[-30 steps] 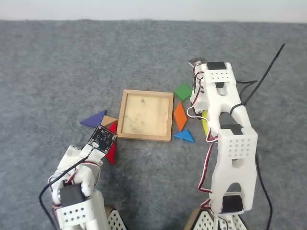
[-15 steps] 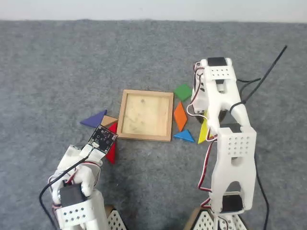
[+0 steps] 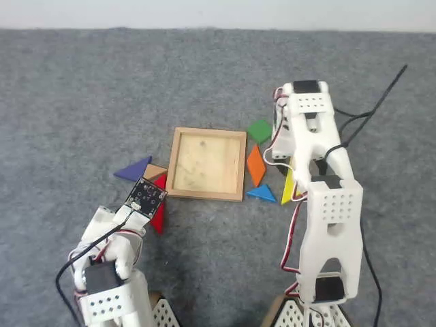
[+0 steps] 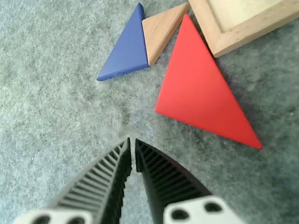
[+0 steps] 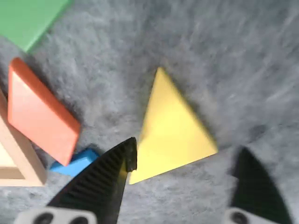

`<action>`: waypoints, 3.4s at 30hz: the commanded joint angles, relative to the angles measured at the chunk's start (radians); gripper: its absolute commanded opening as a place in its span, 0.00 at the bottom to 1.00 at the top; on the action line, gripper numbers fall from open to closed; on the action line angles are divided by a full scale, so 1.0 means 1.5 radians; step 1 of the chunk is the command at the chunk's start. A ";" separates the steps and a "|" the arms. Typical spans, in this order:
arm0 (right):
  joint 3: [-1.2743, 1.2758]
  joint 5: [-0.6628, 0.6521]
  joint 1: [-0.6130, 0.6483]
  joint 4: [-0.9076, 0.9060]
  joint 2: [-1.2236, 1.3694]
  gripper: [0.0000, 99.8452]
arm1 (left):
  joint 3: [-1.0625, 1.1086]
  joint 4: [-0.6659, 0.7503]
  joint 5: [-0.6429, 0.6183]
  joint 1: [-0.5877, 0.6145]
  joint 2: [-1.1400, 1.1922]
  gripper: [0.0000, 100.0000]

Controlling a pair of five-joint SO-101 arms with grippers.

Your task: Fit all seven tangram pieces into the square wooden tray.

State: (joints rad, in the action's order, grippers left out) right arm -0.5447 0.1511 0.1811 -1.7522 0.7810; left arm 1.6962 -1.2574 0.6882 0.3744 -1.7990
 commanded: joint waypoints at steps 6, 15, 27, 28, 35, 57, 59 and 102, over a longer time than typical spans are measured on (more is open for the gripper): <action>0.077 0.048 0.013 0.078 -0.004 0.32 | -0.009 -0.002 0.004 0.004 -0.012 0.02; 0.104 0.048 -0.005 0.096 -0.004 0.19 | -0.009 0.001 0.004 0.025 -0.012 0.02; 0.101 0.053 -0.004 0.081 -0.018 0.16 | -0.009 0.001 0.004 0.025 -0.012 0.02; 0.101 0.053 -0.003 0.079 -0.024 0.15 | -0.009 0.001 0.004 0.025 -0.012 0.02; 0.104 0.073 -0.003 0.073 -0.086 0.13 | -0.009 0.001 0.004 0.026 -0.012 0.02; 0.183 0.142 0.022 0.124 -0.090 0.41 | -0.009 0.002 0.004 0.028 -0.012 0.03; 0.183 0.150 0.029 0.150 -0.075 0.39 | -0.009 0.002 0.003 0.028 -0.012 0.07; 0.188 0.153 0.025 0.082 -0.289 0.15 | -0.009 0.001 0.004 0.029 -0.012 0.10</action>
State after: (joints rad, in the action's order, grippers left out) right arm -0.2593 0.3951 0.2025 -1.6034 0.4618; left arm 1.6962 -1.2574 0.6882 0.4097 -1.7990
